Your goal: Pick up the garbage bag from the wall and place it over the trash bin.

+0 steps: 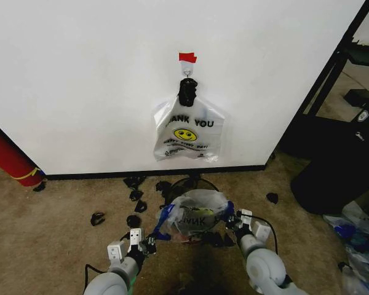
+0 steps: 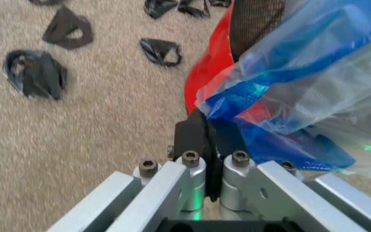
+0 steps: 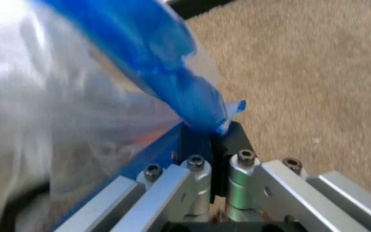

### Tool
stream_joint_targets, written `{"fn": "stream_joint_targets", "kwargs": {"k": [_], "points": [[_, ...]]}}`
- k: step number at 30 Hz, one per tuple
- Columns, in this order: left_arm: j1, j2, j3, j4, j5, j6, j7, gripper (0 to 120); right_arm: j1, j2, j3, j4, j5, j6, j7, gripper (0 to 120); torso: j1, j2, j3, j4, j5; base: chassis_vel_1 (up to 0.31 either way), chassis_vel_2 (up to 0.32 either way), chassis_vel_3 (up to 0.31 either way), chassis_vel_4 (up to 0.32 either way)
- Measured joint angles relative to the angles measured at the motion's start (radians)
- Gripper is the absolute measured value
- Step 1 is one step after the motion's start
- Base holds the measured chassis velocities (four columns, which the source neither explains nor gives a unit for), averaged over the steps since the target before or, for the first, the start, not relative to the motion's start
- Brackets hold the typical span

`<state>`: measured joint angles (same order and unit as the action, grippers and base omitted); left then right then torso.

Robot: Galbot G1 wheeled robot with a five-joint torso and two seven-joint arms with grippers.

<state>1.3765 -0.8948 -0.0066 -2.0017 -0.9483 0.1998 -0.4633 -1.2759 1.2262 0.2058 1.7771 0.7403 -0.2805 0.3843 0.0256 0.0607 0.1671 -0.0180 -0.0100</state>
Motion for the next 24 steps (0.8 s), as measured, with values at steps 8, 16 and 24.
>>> {"fn": "stream_joint_targets", "kwargs": {"k": [8, 16, 24], "points": [[-0.032, -0.013, 0.014, 0.036, 0.034, -0.008, -0.004, 0, 0.042, -0.007, -0.003, -0.037, -0.012, 0.003, -0.005, 0, 0.0, 0.0, 0.0, -0.0001, 0.0, 0.0, 0.0, 0.0, 0.0], [-0.009, -0.022, 0.014, 0.026, 0.049, 0.008, -0.002, 0, 0.022, -0.023, -0.003, -0.028, -0.043, 0.033, -0.042, 0, 0.0, 0.0, 0.0, -0.0001, 0.0, 0.0, 0.0, 0.0, 0.0], [0.084, -0.008, -0.034, -0.049, 0.123, 0.033, 0.012, 19, -0.073, -0.052, 0.015, 0.031, -0.118, 0.08, -0.092, 13, 0.0, 0.0, 0.0, -0.0002, 0.0, 0.0, 0.0, 0.0, 0.0]]}}
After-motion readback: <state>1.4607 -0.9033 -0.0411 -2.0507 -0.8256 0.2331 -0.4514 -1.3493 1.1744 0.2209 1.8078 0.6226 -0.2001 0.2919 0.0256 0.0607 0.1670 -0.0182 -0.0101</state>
